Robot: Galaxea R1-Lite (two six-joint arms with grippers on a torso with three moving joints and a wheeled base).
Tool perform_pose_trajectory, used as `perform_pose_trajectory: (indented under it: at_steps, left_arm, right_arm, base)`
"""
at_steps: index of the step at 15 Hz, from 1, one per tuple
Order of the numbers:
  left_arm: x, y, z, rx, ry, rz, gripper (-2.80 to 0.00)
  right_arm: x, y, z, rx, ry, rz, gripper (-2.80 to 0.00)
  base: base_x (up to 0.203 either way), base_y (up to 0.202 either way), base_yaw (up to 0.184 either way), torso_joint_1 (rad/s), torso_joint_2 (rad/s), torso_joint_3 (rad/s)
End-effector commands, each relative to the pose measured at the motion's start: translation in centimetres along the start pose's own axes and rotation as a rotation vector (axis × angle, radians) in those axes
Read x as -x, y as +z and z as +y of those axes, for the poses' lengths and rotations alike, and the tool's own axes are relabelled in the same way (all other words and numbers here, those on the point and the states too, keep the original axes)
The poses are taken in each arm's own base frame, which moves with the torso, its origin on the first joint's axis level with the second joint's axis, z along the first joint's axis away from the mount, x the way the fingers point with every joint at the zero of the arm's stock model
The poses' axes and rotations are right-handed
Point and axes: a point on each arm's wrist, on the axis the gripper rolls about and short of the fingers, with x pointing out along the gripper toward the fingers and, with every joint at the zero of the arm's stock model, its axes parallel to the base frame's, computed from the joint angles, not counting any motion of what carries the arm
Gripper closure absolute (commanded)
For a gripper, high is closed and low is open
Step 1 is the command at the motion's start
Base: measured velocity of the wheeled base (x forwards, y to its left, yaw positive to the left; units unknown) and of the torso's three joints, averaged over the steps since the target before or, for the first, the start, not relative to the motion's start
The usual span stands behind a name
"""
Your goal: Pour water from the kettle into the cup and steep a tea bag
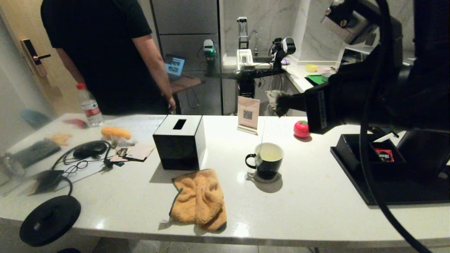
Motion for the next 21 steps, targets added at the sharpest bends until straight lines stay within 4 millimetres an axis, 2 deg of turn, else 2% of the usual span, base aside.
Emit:
perform_pose_trajectory:
  at_steps: [1,7,12,16,21]
  left_arm:
    - [0.1,0.4,0.0,0.0,-0.003,-0.013,0.0]
    - [0.6,1.8,-0.2,0.0,-0.087,-0.002,0.0]
    - [-0.7,4.2,-0.1,0.006,-0.094,0.102,0.0]
    - [-3.2,8.0,0.0,0.013,-0.171,0.17,0.0]
    - [-8.7,12.5,-0.4,0.026,-0.333,0.217,0.0]
  right_arm:
    - [-0.4,0.0,0.4,0.001,0.008,-0.013,0.0]
    - [-0.9,-0.1,0.7,0.005,0.012,-0.014,0.0]
    - [-1.1,0.0,0.7,-0.003,0.012,-0.03,0.0]
    - [-1.3,0.1,0.8,-0.007,0.014,-0.035,0.0]
    - [-1.6,0.3,0.9,-0.013,0.014,-0.056,0.0]
  base:
    - [0.0,0.0,0.0,0.0,0.0,0.0]
    - [0.0,0.0,0.0,0.0,0.0,0.0]
    - [0.0,0.0,0.0,0.0,0.0,0.0]
    - [0.0,0.0,0.0,0.0,0.0,0.0]
    - [0.0,0.0,0.0,0.0,0.0,0.0]
